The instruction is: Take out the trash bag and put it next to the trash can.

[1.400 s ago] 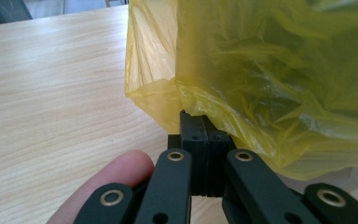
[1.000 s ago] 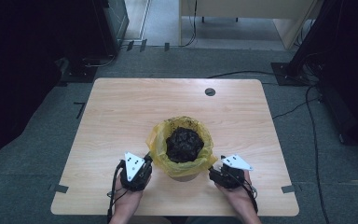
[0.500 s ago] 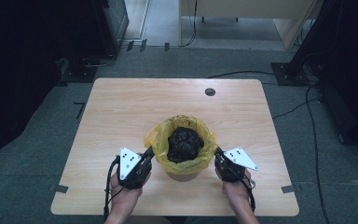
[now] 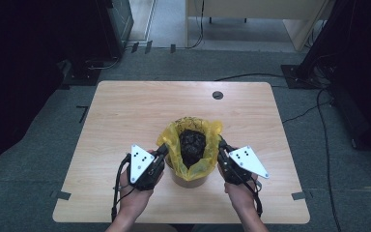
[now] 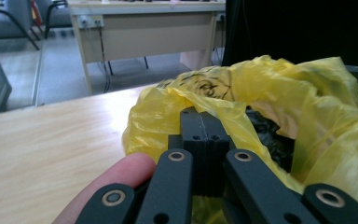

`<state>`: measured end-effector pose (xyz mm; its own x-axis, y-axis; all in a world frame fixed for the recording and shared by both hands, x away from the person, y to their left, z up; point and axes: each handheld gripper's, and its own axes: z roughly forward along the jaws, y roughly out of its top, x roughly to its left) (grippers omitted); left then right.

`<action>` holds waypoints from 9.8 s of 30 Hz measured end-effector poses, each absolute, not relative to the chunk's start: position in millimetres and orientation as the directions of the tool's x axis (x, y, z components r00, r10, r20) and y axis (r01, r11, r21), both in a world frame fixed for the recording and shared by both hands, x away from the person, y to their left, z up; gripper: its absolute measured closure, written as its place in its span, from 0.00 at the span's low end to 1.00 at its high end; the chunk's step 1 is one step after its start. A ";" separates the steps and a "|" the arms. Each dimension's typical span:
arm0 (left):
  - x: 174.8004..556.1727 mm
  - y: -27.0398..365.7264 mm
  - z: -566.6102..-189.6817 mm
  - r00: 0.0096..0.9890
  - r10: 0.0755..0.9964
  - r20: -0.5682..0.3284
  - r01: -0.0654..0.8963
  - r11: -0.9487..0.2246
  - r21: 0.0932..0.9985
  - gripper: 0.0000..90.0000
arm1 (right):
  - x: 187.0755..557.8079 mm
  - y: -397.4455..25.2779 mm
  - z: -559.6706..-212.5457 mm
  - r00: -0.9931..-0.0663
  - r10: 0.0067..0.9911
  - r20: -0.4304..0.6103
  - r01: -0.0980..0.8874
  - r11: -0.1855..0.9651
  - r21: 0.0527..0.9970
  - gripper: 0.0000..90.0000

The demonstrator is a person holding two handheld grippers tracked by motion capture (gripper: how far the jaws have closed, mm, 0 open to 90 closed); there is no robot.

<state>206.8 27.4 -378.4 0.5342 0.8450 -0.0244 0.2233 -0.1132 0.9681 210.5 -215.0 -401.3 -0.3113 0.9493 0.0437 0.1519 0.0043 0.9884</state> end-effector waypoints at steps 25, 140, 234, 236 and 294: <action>226.6 31.1 -365.0 0.594 0.798 -0.103 0.235 -0.050 0.971 1.00 | 202.2 -210.6 -381.1 -0.451 0.885 0.121 0.208 -0.028 0.978 0.60; 254.0 140.5 -526.1 0.244 0.970 0.001 0.649 -0.164 0.743 0.11 | 175.7 -231.0 -331.0 -0.397 0.916 0.047 0.034 -0.037 0.999 0.98; 253.7 140.6 -526.2 0.246 0.969 0.001 0.649 -0.165 0.743 0.11 | 193.6 -314.6 -454.9 -0.245 0.968 0.059 0.305 0.019 0.952 0.16; 253.6 140.6 -526.2 0.246 0.969 0.001 0.649 -0.165 0.743 0.11 | 191.4 -319.4 -456.1 -0.239 0.969 0.059 0.309 0.018 0.951 0.16; 253.7 140.6 -526.2 0.246 0.969 0.001 0.649 -0.165 0.743 0.11 | 187.0 -405.2 -522.1 0.030 0.999 0.045 0.649 -0.053 0.759 0.16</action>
<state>253.7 140.6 -526.2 0.2460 0.9693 0.0010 0.6487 -0.1654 0.7428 187.0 -405.2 -522.1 0.0297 0.9985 0.0449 0.6493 -0.0534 0.7586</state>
